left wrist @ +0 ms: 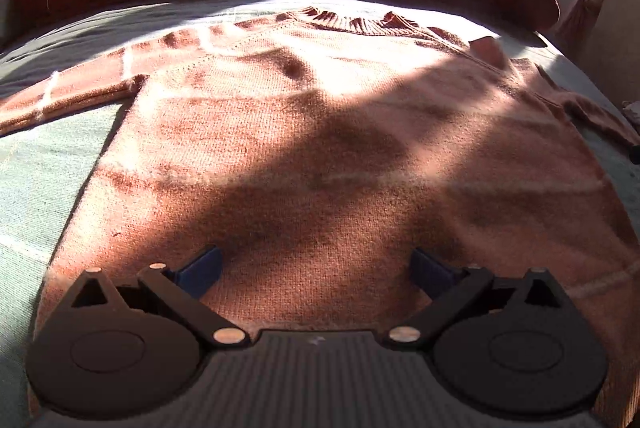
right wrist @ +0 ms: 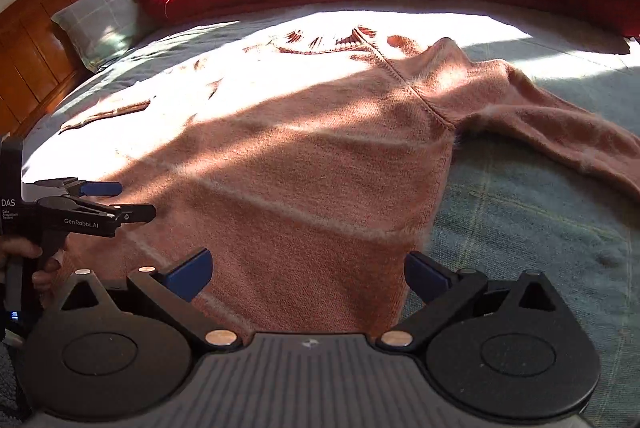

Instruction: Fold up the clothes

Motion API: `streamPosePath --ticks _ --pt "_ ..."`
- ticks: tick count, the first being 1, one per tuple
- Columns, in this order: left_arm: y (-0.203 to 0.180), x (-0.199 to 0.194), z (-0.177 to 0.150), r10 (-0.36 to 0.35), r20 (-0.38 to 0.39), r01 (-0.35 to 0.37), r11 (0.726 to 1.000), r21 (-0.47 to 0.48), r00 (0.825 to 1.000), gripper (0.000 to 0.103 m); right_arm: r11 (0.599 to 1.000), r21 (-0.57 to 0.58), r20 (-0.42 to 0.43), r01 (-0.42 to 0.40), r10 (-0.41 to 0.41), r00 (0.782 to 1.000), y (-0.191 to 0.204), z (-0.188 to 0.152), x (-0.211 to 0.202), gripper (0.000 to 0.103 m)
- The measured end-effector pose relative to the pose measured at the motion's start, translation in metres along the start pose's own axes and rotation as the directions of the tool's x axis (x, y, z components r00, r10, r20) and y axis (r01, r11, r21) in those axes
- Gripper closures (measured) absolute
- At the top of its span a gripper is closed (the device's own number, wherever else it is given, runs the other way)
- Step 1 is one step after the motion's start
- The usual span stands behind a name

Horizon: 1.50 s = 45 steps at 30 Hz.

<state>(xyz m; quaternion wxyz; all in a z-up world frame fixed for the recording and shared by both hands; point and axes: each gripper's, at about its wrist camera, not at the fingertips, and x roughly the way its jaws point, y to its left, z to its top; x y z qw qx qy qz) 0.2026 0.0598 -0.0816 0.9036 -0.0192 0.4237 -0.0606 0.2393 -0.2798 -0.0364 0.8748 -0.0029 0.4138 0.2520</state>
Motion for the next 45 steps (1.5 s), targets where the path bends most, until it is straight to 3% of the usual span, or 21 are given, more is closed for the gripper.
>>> streamPosePath --ticks 3,5,7,10,15,18,21,24,28,32,38,42,45 --pt "0.003 -0.004 -0.001 -0.009 0.012 0.009 1.000 -0.005 1.000 0.003 0.990 -0.143 0.015 -0.004 0.006 1.000 0.012 0.021 0.019 0.000" --pt "0.005 -0.007 -0.003 -0.013 0.018 0.013 1.000 0.001 1.000 0.003 0.962 -0.273 -0.046 -0.017 0.004 0.999 0.029 0.018 0.046 0.000" --pt "0.007 -0.009 -0.007 -0.016 0.019 0.015 1.000 0.016 1.000 0.003 0.932 -0.357 -0.126 -0.068 0.024 0.992 0.043 0.004 0.070 0.000" --pt "0.009 -0.009 -0.012 -0.023 0.033 0.022 0.999 0.033 0.999 0.002 0.898 -0.434 -0.118 -0.066 0.016 0.993 0.054 -0.022 0.081 0.000" --pt "0.007 -0.012 -0.013 -0.027 0.046 0.025 0.999 0.047 0.999 0.002 0.937 -0.347 -0.066 -0.049 0.028 0.997 0.047 -0.030 0.078 0.000" --pt "0.006 -0.017 -0.011 -0.058 0.044 0.055 0.996 0.065 0.997 0.002 0.921 -0.389 -0.083 -0.001 -0.034 0.996 0.059 -0.032 0.066 0.000" --pt "0.005 -0.018 -0.010 -0.075 0.031 0.072 0.993 0.094 0.997 0.002 0.863 -0.503 -0.119 -0.051 -0.011 0.993 0.059 -0.054 0.036 0.000" --pt "0.002 -0.014 -0.008 -0.065 0.011 0.064 0.992 0.112 0.998 0.002 0.882 -0.466 -0.175 -0.073 -0.011 0.984 0.041 -0.077 0.016 0.000" --pt "-0.008 -0.012 0.002 -0.091 0.013 0.089 0.990 0.114 0.996 0.003 0.921 -0.387 -0.203 -0.050 -0.032 0.979 0.025 -0.083 -0.005 0.000" --pt "-0.030 -0.011 0.013 -0.126 0.037 0.120 0.984 0.133 0.991 0.002 0.953 -0.302 -0.160 -0.037 -0.013 0.987 0.004 -0.071 -0.018 0.000" --pt "-0.070 -0.013 0.022 -0.185 0.052 0.175 0.973 0.152 0.981 0.002 0.989 -0.147 0.006 -0.003 0.004 1.000 -0.060 -0.016 -0.034 0.000" --pt "-0.088 -0.011 0.023 -0.159 0.038 0.152 0.978 0.145 0.987 0.002 0.998 -0.056 0.114 -0.033 0.039 0.993 -0.110 0.033 -0.029 0.000" --pt "-0.098 -0.010 0.023 -0.131 0.027 0.127 0.983 0.136 0.991 0.002 0.995 0.020 0.141 -0.100 0.097 0.985 -0.142 0.070 -0.006 0.000"
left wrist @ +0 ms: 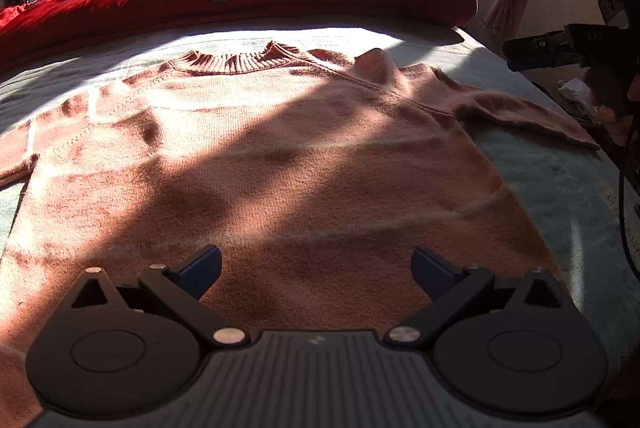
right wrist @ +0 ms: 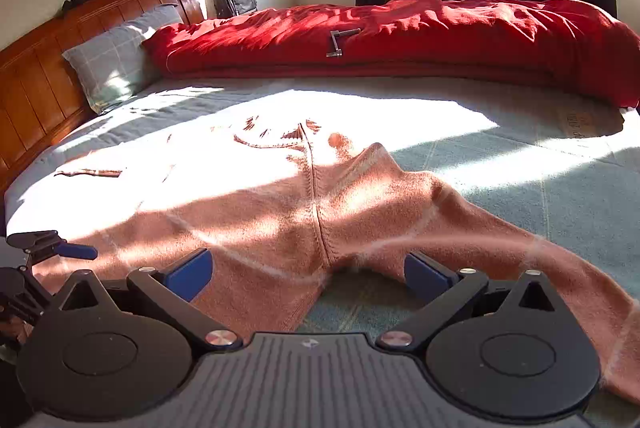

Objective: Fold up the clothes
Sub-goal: 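Move the open right gripper to the ribbed sleeve cuff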

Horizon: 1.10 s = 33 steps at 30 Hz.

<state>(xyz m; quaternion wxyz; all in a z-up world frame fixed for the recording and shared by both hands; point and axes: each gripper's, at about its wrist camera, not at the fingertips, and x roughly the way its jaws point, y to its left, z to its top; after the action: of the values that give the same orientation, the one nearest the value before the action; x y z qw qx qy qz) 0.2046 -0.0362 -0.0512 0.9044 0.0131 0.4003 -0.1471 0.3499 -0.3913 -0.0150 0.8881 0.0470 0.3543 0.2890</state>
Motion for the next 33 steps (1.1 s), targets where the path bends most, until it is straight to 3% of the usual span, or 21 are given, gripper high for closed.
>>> streamPosePath --ticks 4,7,10,13,18,20,21,27,30,33 --pt "-0.006 0.001 0.004 0.019 -0.010 -0.019 1.000 -0.022 1.000 0.003 0.986 0.112 0.015 -0.120 0.119 0.993 -0.036 0.042 0.053 0.000" --pt "-0.008 -0.002 0.011 0.021 0.004 -0.021 0.999 -0.044 1.000 0.002 0.966 0.182 -0.005 -0.182 0.186 0.982 -0.046 0.053 0.093 0.000" --pt "-0.010 -0.006 0.021 -0.009 0.031 0.010 0.999 -0.042 0.999 0.003 0.965 0.195 -0.071 -0.175 0.192 0.979 -0.049 0.049 0.127 0.000" --pt "-0.009 0.001 0.037 -0.052 0.044 0.053 0.999 -0.014 0.998 0.002 0.974 0.196 -0.135 -0.116 0.144 0.980 -0.059 0.032 0.137 0.000" --pt "-0.015 0.040 0.078 -0.112 0.046 0.108 0.991 0.078 0.993 0.002 0.976 0.197 -0.107 -0.097 0.120 0.987 -0.089 0.017 0.113 0.000" --pt "-0.020 0.060 0.096 -0.136 0.039 0.132 0.987 0.091 0.990 0.003 0.984 0.162 -0.156 0.067 -0.041 0.987 -0.095 0.016 0.105 0.000" --pt "-0.022 0.070 0.104 -0.147 0.035 0.143 0.985 0.094 0.989 0.003 0.983 0.159 -0.160 0.088 -0.062 0.985 -0.099 0.013 0.099 0.000" --pt "-0.043 0.088 0.113 -0.248 0.031 0.245 0.966 0.085 0.968 0.003 0.970 0.227 -0.081 0.091 -0.074 0.994 -0.114 -0.010 0.029 0.000" --pt "-0.056 0.090 0.105 -0.247 0.004 0.244 0.959 0.143 0.969 0.003 0.947 0.285 -0.055 0.147 -0.137 0.989 -0.130 -0.027 -0.013 0.000" --pt "-0.065 0.089 0.099 -0.245 -0.002 0.241 0.952 0.191 0.970 0.003 0.886 0.409 -0.033 0.216 -0.223 0.974 -0.159 -0.056 -0.059 0.000"
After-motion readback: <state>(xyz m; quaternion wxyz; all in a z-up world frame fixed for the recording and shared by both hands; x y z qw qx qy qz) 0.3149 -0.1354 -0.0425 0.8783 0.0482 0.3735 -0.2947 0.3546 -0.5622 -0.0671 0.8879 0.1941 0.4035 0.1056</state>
